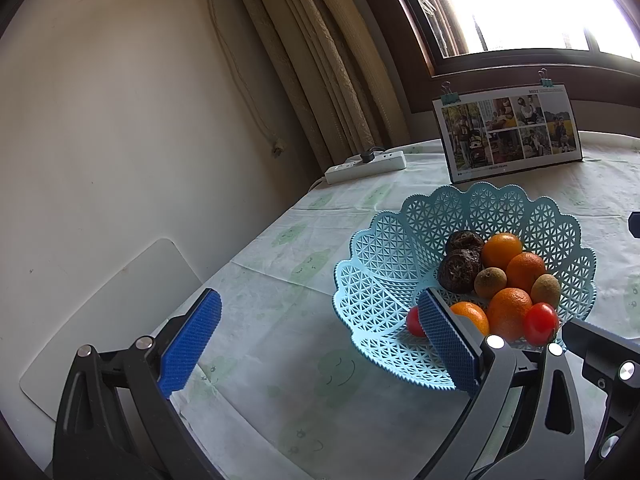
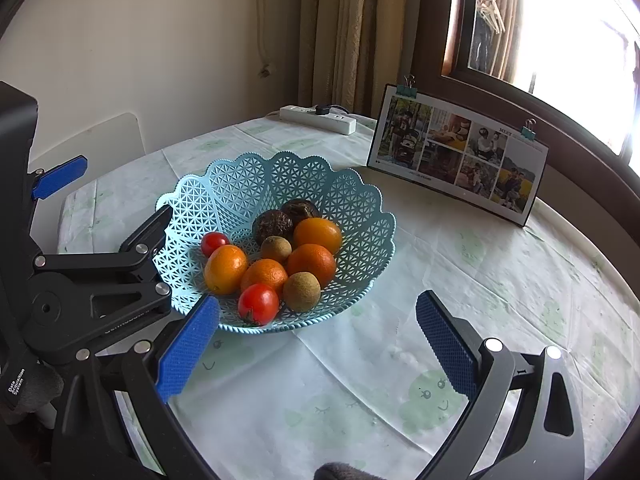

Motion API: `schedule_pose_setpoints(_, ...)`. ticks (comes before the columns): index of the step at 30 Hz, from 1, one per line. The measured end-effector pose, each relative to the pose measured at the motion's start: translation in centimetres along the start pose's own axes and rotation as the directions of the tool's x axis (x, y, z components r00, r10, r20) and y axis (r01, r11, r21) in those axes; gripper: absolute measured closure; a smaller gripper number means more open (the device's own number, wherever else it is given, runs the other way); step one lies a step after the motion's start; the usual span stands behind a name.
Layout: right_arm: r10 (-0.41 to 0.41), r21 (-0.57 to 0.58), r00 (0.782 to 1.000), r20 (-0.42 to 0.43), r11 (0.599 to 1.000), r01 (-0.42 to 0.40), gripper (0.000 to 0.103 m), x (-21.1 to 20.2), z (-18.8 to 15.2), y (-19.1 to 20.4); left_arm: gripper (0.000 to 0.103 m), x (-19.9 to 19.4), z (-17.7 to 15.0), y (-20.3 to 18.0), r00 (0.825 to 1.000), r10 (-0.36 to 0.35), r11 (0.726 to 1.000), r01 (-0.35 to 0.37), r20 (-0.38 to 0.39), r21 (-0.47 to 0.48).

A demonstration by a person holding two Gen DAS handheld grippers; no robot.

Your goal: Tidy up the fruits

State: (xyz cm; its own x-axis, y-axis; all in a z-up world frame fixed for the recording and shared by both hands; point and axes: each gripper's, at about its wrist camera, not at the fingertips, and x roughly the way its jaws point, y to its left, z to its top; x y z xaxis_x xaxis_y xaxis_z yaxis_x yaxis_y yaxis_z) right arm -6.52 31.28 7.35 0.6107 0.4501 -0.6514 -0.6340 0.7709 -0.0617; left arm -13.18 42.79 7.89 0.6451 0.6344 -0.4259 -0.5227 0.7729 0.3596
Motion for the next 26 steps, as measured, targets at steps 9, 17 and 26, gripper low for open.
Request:
schedule_pose_setpoints(9,0.006,-0.006,1.0,0.015,1.0,-0.006,0.005,-0.3,-0.1,-0.1,0.003,-0.1,0.0,-0.1,1.0,-0.001,1.0,0.001,0.002,0.001)
schedule_pose_setpoints(17,-0.012,0.003,1.0,0.022,1.0,0.012,0.005,-0.6,-0.1,-0.4,0.003,-0.4,0.1,-0.2,1.0,-0.006,1.0,0.006,0.005,0.001)
schedule_pose_setpoints(26,-0.12,0.158,0.991,-0.054,0.979,0.127,0.005,-1.3,-2.0,-6.6,0.003,-2.1,1.4,-2.1,0.994,-0.103,0.995,0.102,0.024,0.01)
